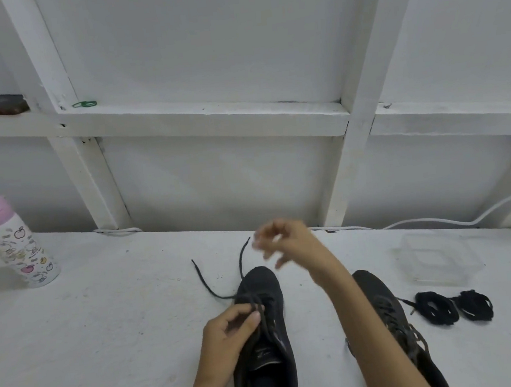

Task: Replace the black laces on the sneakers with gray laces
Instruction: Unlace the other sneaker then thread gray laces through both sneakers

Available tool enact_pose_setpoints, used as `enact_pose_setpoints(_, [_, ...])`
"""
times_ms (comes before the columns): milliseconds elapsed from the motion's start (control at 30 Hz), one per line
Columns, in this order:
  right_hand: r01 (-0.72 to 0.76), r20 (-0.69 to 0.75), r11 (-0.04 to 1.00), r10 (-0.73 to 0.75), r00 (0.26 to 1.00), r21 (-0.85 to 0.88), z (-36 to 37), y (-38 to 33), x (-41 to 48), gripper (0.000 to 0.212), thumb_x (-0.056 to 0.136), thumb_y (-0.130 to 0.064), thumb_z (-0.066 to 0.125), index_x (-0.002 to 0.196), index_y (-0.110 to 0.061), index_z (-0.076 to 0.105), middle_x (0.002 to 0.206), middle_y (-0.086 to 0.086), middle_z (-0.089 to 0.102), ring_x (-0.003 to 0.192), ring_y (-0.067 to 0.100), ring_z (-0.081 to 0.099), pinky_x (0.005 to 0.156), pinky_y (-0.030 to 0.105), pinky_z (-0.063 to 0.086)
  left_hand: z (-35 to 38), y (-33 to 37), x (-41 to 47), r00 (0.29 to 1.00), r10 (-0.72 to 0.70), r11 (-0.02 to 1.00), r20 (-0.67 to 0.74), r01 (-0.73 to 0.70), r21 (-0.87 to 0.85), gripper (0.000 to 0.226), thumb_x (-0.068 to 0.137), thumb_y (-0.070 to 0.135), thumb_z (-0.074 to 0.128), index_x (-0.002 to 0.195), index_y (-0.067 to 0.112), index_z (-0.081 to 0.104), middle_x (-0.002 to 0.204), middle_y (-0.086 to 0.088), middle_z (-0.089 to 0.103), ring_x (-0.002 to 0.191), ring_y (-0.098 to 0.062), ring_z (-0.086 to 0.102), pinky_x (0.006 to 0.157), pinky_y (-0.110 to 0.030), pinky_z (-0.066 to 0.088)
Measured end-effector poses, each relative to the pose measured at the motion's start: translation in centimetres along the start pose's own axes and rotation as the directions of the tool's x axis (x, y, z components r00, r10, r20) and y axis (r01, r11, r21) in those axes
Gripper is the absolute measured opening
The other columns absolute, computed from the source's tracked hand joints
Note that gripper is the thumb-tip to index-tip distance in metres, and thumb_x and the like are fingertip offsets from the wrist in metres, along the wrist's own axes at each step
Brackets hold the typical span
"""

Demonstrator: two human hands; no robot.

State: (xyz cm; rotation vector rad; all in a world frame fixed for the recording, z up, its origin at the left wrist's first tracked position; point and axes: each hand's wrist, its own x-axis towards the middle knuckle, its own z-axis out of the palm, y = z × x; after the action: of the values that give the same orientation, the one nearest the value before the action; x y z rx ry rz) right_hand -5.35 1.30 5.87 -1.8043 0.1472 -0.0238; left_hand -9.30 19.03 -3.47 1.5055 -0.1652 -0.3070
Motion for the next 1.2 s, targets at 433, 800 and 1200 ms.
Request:
enact_pose_setpoints(433, [0.058, 0.018, 0.968, -0.055, 0.998, -0.244, 2.7, 7.8, -6.5, 0.051, 0.071, 0.012, 0.048, 0.085, -0.033, 0.068, 0.098, -0.012, 0.062, 0.086, 0.002, 0.056, 0.074, 0.017, 0.045, -2.2, -1.8, 0.8, 0.939, 0.005, 0.965, -0.344, 0.085, 0.247, 0.098, 0.066, -0.014, 0.077, 0.143, 0.018, 0.027, 0.141, -0.004, 0.035, 0.122, -0.024, 0.045, 0.097, -0.034, 0.046])
enact_pose_setpoints(800, [0.288, 0.001, 0.756, -0.356, 0.935, -0.588, 0.9, 10.1, -7.7, 0.006, 0.085, -0.028, 0.06, 0.085, -0.033, 0.063, 0.133, -0.026, 0.046, 0.131, -0.006, 0.033, 0.101, 0.017, 0.029, -3.0, 0.2, -0.6, 0.987, 0.077, 0.869, 0.144, -0.137, 0.475, 0.016, 0.089, 0.018, 0.068, 0.081, 0.032, 0.072, 0.085, 0.018, 0.072, 0.086, -0.003, 0.066, 0.11, -0.016, 0.022])
enact_pose_setpoints(1200, [0.142, 0.217, 0.956, -0.086, 0.972, -0.257, -0.9, 7.4, -12.9, 0.011, 0.083, -0.037, 0.073, 0.075, -0.029, 0.072, 0.057, -0.007, 0.054, 0.059, 0.005, 0.048, 0.064, 0.018, 0.04, -4.7, 4.1, -2.2, 0.902, 0.048, 0.831, 0.429, -0.274, 0.484, 0.009, 0.075, 0.023, 0.082, 0.073, 0.031, 0.077, 0.073, 0.009, 0.071, 0.073, -0.01, 0.067, 0.073, -0.018, 0.05])
